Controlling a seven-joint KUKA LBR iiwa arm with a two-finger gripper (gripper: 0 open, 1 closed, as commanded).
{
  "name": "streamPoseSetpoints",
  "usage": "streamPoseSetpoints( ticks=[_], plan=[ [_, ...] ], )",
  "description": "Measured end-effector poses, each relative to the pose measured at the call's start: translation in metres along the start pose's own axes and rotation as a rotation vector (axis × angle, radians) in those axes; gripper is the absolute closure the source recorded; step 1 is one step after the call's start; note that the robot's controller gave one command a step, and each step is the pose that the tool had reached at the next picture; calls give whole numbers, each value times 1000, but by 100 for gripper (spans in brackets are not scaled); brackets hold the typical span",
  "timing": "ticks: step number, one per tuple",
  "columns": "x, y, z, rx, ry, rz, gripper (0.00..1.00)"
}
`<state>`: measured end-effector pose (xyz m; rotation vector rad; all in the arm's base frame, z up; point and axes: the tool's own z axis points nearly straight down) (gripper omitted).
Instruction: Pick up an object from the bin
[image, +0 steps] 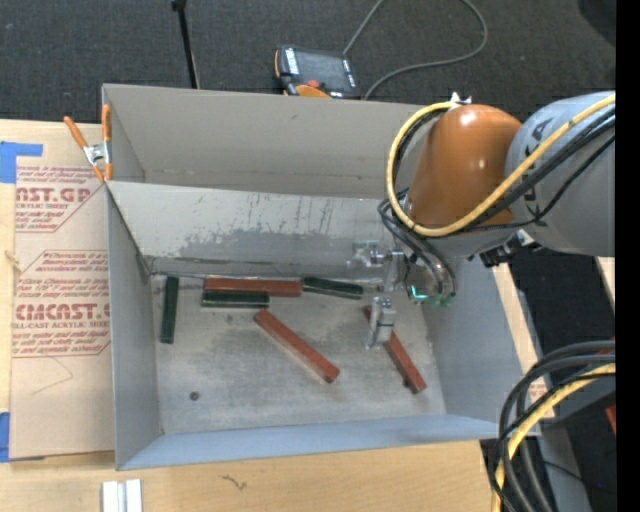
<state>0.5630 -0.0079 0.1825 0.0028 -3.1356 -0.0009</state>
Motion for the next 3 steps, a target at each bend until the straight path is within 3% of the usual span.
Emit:
streamPoseSetpoints(
  ticks=[1, 3],
  plan=[
    [32, 79, 118, -2, 1, -12, 0],
    [31, 80, 118, 0, -8, -12, 0]
  ],
)
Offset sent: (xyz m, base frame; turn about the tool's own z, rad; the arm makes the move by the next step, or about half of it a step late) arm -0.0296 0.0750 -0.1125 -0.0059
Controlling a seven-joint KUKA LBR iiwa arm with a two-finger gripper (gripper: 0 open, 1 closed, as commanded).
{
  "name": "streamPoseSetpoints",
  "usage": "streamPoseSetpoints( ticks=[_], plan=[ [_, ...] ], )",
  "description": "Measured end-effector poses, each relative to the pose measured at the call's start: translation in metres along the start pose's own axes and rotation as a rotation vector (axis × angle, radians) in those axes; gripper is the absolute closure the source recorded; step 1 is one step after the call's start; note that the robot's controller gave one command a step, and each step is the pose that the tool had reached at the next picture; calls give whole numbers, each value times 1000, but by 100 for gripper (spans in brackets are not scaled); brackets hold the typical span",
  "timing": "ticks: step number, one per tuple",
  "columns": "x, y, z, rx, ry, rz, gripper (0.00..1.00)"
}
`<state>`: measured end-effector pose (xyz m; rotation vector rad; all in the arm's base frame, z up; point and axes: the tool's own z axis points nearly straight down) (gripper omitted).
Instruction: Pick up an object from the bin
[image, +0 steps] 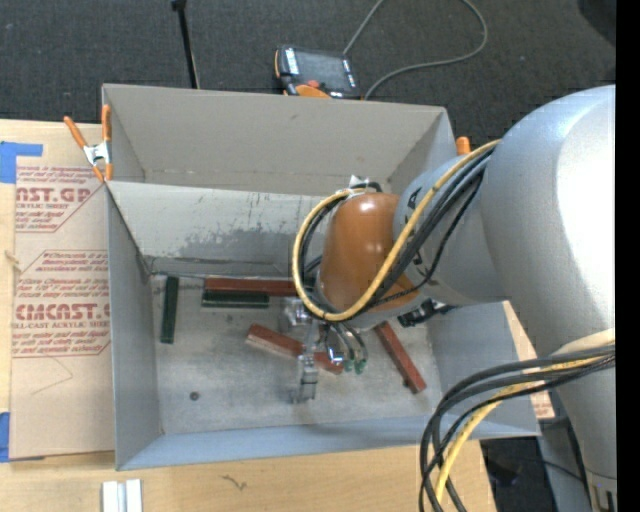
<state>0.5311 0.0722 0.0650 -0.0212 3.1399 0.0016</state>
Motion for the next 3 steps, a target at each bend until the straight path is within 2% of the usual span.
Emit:
streamPoseSetpoints(
  ticks=[2, 3],
  plan=[
    [-1, 0, 0, 0, 0, 0, 0],
    [-1, 1, -2, 0, 0, 0, 100]
  ],
)
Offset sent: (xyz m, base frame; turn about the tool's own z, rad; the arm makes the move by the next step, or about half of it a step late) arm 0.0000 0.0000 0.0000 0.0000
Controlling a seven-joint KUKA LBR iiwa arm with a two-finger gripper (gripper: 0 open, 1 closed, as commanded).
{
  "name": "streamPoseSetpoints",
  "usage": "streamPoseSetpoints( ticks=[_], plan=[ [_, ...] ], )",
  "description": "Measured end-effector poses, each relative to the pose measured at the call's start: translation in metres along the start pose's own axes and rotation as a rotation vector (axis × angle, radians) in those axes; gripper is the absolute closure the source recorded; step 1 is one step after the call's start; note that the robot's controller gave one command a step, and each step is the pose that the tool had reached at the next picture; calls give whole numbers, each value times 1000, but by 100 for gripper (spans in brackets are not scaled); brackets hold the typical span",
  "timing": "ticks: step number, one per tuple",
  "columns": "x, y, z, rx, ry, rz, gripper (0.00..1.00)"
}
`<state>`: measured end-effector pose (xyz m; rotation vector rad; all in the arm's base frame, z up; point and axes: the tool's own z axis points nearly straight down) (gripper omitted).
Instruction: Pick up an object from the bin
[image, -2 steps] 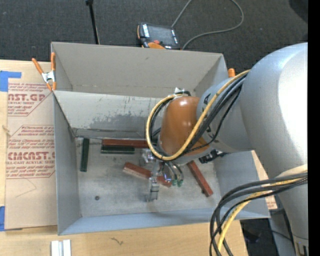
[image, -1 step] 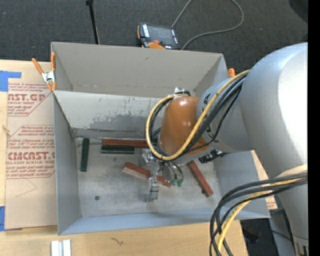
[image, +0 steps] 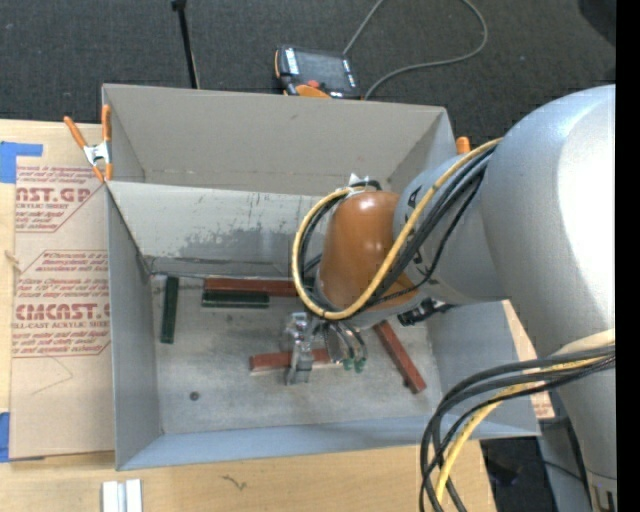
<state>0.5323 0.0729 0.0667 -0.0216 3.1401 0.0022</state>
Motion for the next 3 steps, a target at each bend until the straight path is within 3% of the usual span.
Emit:
streamPoseSetpoints(
  ticks=[1, 2, 3],
  plan=[
    [0, 0, -18, 0, 0, 0, 100],
    [-2, 1, -85, -1, -5, 0, 100],
    [-4, 2, -131, -1, -5, -1, 100]
  ],
)
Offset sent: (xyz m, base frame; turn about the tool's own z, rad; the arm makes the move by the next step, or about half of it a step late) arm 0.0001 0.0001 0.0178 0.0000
